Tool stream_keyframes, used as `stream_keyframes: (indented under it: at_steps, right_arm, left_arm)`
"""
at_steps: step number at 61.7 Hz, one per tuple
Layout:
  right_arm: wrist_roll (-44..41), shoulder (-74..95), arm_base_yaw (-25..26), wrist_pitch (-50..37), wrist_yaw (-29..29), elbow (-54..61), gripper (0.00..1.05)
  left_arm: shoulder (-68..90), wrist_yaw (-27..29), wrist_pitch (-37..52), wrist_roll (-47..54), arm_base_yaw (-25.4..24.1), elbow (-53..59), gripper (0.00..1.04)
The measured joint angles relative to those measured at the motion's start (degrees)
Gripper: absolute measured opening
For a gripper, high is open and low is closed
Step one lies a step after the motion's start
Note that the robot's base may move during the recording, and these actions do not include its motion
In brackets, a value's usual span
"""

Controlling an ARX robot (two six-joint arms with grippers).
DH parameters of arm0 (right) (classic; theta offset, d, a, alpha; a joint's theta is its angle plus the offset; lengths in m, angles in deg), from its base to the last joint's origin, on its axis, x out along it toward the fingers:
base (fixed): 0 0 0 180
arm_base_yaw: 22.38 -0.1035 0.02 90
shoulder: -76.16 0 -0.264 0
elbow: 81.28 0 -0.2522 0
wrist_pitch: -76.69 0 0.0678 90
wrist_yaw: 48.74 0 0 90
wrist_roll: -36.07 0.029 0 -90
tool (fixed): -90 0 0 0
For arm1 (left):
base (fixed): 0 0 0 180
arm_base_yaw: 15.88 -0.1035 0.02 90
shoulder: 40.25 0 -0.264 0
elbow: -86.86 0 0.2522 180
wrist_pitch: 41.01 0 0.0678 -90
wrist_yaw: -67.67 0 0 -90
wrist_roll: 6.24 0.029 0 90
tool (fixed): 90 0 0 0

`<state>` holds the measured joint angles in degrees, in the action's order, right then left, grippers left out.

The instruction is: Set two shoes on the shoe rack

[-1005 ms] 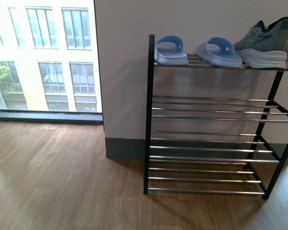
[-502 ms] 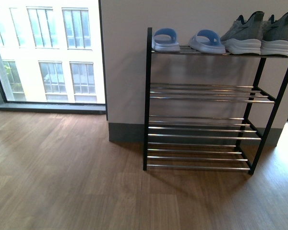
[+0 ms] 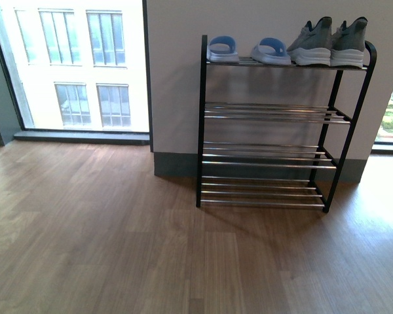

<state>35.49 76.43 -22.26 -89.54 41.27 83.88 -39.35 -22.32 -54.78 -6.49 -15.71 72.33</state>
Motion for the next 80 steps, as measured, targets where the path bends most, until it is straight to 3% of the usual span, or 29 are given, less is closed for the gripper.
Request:
stream_keyframes:
  at_steps: [80]
  right_arm:
    - [0.00, -0.04, 0.00, 0.00, -0.02, 0.00, 0.95]
  left_arm:
    - [0.00, 0.00, 0.00, 0.00, 0.00, 0.00, 0.95]
